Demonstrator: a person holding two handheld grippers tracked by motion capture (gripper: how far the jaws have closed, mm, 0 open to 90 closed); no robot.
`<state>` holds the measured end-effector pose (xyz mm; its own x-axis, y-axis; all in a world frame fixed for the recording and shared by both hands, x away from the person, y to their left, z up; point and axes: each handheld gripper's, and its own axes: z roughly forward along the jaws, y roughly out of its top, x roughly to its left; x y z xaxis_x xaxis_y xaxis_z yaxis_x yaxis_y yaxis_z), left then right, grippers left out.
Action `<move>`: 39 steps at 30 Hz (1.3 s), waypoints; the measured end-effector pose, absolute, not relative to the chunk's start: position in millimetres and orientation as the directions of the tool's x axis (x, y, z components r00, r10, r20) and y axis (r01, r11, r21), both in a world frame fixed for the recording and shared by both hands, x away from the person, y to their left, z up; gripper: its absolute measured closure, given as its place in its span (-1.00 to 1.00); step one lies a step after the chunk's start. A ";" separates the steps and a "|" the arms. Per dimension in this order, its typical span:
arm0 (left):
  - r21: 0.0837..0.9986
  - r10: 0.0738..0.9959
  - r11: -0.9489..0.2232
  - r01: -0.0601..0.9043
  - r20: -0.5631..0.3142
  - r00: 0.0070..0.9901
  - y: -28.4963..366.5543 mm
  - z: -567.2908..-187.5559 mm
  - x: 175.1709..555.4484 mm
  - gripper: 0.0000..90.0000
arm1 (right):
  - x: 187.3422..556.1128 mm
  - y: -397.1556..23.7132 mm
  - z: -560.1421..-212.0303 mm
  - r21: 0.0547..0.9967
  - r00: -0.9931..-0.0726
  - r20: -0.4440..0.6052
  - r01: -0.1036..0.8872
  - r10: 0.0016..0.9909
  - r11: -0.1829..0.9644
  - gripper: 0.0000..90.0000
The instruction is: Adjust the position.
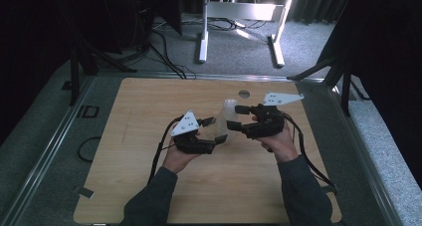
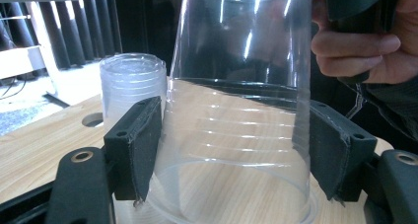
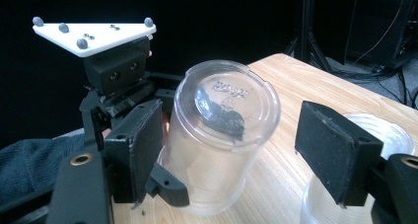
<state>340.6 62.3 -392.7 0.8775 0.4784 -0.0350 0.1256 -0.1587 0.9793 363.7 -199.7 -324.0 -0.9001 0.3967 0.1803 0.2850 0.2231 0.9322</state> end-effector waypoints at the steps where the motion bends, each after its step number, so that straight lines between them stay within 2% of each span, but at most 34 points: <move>1: 0.978 0.477 -0.165 0.127 -0.034 0.878 64.8 -392.3 340.8 -0.37 | 363.7 -200.1 -323.8 0.932 -0.900 0.179 0.284 0.397 0.225 -0.43; 20: 0.951 0.449 -0.276 0.139 0.000 0.893 78.7 -392.2 343.7 -0.36 | 362.3 -213.4 -324.6 0.912 -0.908 0.110 0.254 0.404 0.321 -0.49; 30: 0.929 0.427 -0.338 0.150 0.009 0.904 85.0 -389.9 345.8 -0.36 | 358.7 -213.2 -322.5 0.883 -0.922 0.047 0.218 0.384 0.415 -0.32; 39: 0.911 0.408 -0.385 0.151 0.022 0.913 87.7 -389.0 345.9 -0.36 | 353.3 -209.7 -318.0 0.851 -0.930 -0.015 0.181 0.368 0.493 -0.28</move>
<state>345.9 87.7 -389.0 0.9126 0.4082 0.0215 0.1505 -0.3846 0.9107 353.3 -209.7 -318.0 -0.9297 0.3681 -0.0152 0.1814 0.4933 0.8507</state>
